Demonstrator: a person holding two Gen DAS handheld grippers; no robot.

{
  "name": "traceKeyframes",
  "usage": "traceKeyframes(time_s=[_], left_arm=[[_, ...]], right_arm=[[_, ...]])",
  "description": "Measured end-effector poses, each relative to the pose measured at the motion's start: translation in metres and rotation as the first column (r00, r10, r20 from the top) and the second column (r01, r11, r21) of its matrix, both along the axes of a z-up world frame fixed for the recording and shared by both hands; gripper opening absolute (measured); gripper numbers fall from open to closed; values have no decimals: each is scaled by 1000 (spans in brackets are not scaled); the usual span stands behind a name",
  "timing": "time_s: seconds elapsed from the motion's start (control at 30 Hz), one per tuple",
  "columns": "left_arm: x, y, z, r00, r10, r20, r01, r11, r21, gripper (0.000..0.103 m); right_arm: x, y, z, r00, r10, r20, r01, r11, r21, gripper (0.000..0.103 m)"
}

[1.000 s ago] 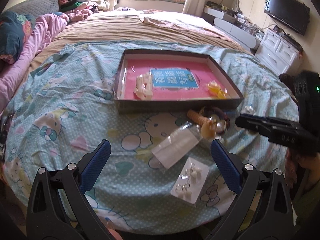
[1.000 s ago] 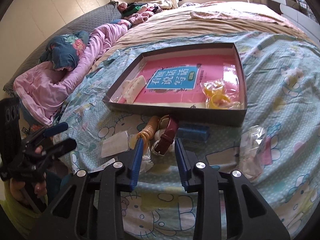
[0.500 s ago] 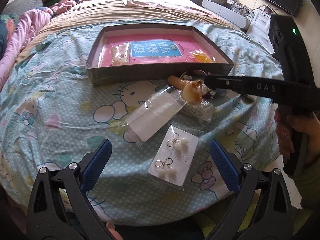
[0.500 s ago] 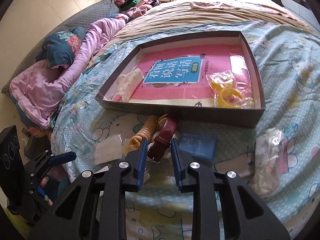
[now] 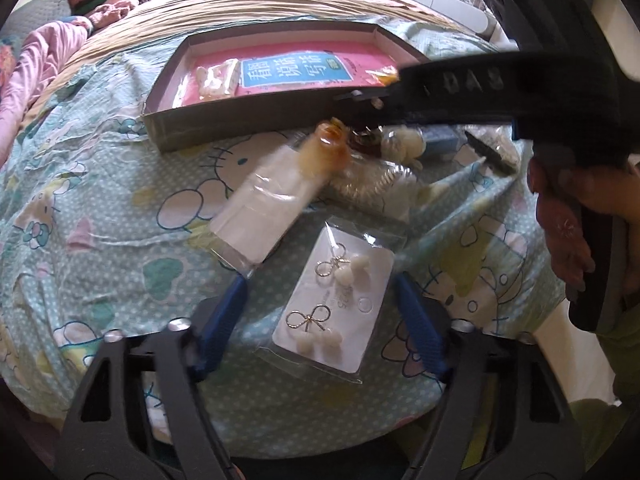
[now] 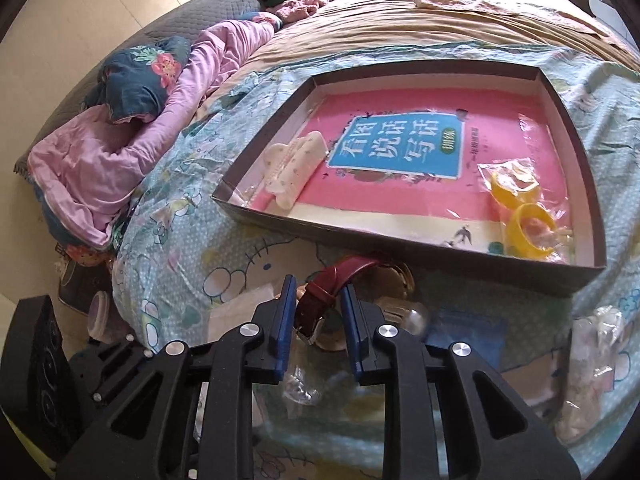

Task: Organize jewelry
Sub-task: 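Grasp the brown watch with right gripper while left grasps the bow earring card, then carry the earring card with left gripper over the tray while right carries the watch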

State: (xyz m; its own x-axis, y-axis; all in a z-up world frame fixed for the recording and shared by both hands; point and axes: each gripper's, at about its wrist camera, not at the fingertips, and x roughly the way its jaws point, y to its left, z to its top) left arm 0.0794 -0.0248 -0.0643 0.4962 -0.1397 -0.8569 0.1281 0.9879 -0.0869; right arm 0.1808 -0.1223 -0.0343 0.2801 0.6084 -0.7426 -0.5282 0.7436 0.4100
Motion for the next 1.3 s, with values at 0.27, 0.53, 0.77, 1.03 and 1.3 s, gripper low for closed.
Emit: traceKeyframes(time_s=[0.27, 0.53, 0.77, 1.03, 1.3], left_arm=[[0, 11, 8, 1000, 7, 19, -6, 999, -47, 40], [-6, 27, 31, 996, 44, 81, -36, 994, -101, 39], [-3, 48, 44, 988, 106, 108, -92, 988, -122, 39], [5, 70, 60, 972, 181, 147, -162, 977, -136, 39], [13, 91, 80, 956, 234, 178, -209, 967, -147, 39]], right_arm=[[0, -8, 19, 1000, 12, 0, -12, 995, 97, 20], [-6, -14, 44, 999, 21, 42, -27, 990, 140, 20], [-7, -19, 56, 997, 11, 75, -23, 988, 153, 20], [-7, -27, 68, 993, -7, 115, -13, 986, 167, 20], [-4, -31, 76, 988, -15, 154, -11, 986, 164, 20]])
